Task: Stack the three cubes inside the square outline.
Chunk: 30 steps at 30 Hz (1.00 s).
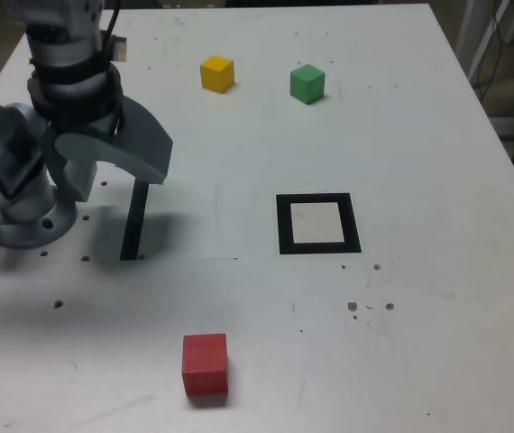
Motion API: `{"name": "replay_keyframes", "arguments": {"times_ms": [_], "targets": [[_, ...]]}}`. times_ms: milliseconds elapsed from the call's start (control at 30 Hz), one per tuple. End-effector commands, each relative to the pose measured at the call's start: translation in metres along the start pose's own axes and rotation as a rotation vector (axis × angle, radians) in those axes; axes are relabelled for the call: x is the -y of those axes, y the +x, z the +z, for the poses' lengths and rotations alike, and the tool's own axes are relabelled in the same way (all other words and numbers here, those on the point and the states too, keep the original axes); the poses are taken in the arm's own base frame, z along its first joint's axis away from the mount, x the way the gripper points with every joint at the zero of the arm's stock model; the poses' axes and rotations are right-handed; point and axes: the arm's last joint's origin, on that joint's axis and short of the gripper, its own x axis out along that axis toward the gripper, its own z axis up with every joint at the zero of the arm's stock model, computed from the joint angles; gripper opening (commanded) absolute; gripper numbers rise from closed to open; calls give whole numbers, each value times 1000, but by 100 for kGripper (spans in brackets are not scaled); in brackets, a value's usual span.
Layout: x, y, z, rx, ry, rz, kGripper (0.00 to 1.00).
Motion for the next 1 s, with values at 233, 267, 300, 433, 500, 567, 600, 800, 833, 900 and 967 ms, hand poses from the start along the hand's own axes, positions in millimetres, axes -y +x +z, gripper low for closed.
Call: {"name": "replay_keyframes", "arguments": {"times_ms": [233,267,300,433,500,567,600,800,833,900,967], "targets": [[-2,-2,-5,-3,1,27,99],[-2,-4,-5,-2,0,30,99],[-3,-6,-4,-2,-2,32,99],[-1,-15,-1,-3,-4,25,99],[2,-21,1,-2,4,19,99],[6,-27,4,2,21,10,99],[10,-30,5,3,31,4,99],[34,-41,12,-20,96,-58,99],[38,-42,13,-25,103,-69,99],[48,-46,14,-30,113,-89,99],[54,-49,14,-29,115,-102,99]]}}
